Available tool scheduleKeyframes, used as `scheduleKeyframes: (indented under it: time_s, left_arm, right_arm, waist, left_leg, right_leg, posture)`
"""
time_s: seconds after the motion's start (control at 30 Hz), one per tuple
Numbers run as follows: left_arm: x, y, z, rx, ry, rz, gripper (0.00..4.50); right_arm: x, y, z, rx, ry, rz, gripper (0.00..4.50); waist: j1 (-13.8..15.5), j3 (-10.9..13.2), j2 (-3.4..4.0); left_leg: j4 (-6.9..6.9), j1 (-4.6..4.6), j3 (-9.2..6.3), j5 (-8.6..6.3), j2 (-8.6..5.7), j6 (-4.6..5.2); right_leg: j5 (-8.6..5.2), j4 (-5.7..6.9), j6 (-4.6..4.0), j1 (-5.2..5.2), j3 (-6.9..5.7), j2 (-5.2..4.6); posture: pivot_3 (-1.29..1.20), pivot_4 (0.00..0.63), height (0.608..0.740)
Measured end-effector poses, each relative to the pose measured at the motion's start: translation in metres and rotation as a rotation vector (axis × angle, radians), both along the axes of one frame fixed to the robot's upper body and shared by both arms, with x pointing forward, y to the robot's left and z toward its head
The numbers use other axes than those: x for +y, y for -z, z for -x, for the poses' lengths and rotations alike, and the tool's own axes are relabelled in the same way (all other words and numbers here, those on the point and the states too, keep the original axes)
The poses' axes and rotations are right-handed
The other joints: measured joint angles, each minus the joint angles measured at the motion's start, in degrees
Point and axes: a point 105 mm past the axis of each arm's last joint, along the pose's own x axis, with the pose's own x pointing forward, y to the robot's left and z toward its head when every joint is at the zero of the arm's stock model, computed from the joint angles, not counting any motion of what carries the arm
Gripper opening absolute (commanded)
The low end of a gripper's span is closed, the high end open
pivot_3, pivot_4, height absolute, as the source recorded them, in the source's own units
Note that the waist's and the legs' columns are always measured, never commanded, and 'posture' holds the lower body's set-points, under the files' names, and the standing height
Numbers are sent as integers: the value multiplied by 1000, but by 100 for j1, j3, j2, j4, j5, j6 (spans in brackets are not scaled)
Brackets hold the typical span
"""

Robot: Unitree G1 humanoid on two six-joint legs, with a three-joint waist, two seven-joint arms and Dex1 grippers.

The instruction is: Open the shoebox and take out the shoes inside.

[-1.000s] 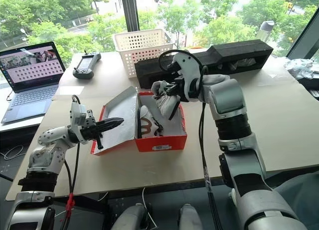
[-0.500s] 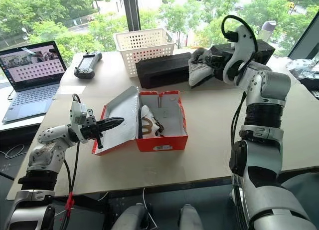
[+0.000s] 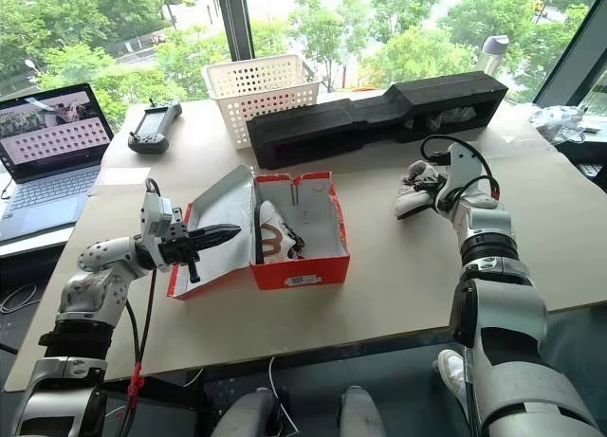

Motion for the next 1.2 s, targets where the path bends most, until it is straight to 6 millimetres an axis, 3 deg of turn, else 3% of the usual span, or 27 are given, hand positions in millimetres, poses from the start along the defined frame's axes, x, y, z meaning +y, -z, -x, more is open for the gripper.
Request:
scheduleKeyframes:
  time_s: [0.1,0.43,0.53,0.7,0.83,0.93,1.03,1.1,1.2]
  left_arm:
    - [0,0,0,1,1,1,0]
    - [0,-3,2,0,15,13,0]
    - [3,-6,2,-6,12,20,0]
    - [7,-12,3,-25,1,20,0]
    - [7,-11,3,-23,-2,21,0]
    - [8,-10,3,-22,-5,21,0]
    - [9,-11,3,-23,-10,20,0]
    - [9,-11,3,-24,-8,20,0]
    - [10,-11,3,-24,-11,18,0]
  right_arm:
    - [-13,8,6,61,31,67,3562]
    - [-24,-2,9,83,25,191,3562]
    - [-27,-22,11,70,-4,239,3562]
    - [-22,-76,22,-17,-75,359,3562]
    - [-16,-87,32,-17,-102,413,3562]
    - [11,-103,39,-50,-207,370,3562]
    - [85,-134,51,-142,-486,79,3562]
    - [137,-158,73,-185,-715,-66,3562]
    - [159,-159,94,-129,-831,-134,4259]
  waist:
    - [-29,-2,-3]
    - [4,-3,-5]
    - [20,3,1]
    - [53,4,4]
    - [85,5,4]
    - [88,6,4]
    - [34,6,4]
    - [50,6,4]
    - [171,5,3]
  left_leg:
    - [0,0,9,0,9,0]
    - [0,2,21,0,27,0]
    - [0,-14,22,0,29,0]
    - [-6,-17,22,-4,36,4]
    - [-5,-18,26,-5,36,4]
    - [-2,-19,29,-5,41,4]
    - [-1,-18,29,-5,56,4]
    - [-2,-19,24,-5,60,4]
    - [-2,-20,21,-11,55,-7]
  right_leg:
    - [5,-7,-23,-2,5,2]
    - [14,-11,-14,-4,12,13]
    - [17,-8,-10,-21,11,11]
    - [13,-7,-13,-28,7,13]
    - [13,-8,-14,-30,7,11]
    - [15,-8,-11,-32,9,11]
    - [18,-1,-15,-36,11,17]
    - [16,0,-23,-35,2,21]
    - [14,-5,-26,-31,-8,7]
  posture:
    - [0,150,737]
    - [0,150,737]
    - [0,150,737]
    - [0,150,737]
    - [0,150,737]
    - [0,150,737]
    - [0,150,737]
    - [0,150,737]
    - [0,150,737]
